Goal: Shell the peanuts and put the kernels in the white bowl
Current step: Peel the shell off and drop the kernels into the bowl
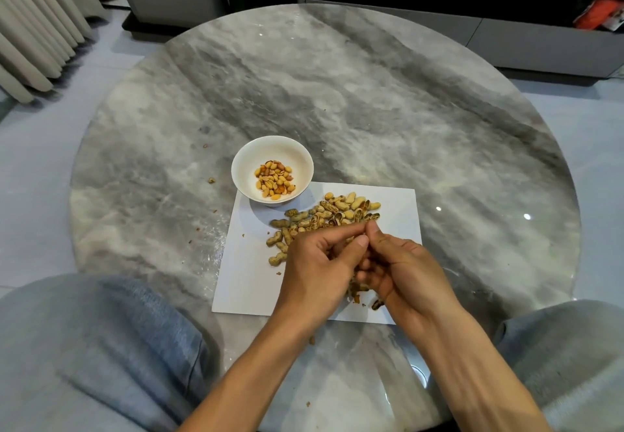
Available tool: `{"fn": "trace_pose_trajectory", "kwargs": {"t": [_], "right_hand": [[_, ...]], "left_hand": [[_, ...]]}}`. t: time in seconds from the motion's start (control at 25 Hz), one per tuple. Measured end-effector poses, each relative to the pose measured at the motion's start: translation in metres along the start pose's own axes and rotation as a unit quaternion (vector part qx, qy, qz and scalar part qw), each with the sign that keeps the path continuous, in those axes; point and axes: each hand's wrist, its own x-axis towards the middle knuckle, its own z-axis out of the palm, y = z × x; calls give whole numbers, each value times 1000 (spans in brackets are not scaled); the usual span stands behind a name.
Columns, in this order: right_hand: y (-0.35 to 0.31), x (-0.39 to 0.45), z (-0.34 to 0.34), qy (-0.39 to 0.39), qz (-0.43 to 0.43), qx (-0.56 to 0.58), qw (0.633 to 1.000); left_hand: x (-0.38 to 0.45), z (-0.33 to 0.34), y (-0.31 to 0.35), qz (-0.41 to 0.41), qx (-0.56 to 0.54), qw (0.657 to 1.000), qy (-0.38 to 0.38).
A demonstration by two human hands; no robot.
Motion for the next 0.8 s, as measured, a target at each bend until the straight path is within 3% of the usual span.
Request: {"fn": "trace_pose_trajectory", "kwargs": {"t": [0.24, 0.36, 0.48, 0.6, 0.72, 0.8], "right_hand": [[0, 1, -1, 35, -58, -98, 993], [1, 0, -1, 38, -38, -87, 995], [2, -2, 2, 12, 0, -7, 1000], [4, -4, 7, -18, 14, 44, 999], [6, -4, 9, -5, 30, 61, 998], [6, -4, 8, 3, 32, 56, 998]], "left_hand": [[2, -4, -8, 130, 117, 984, 45], [2, -3, -7, 82, 85, 990, 77], [2, 0, -6, 48, 70, 994, 73], [1, 4, -5, -46, -60, 996, 56], [5, -1, 0, -158, -257, 951, 71], [8, -3, 2, -188, -320, 926, 69]]}}
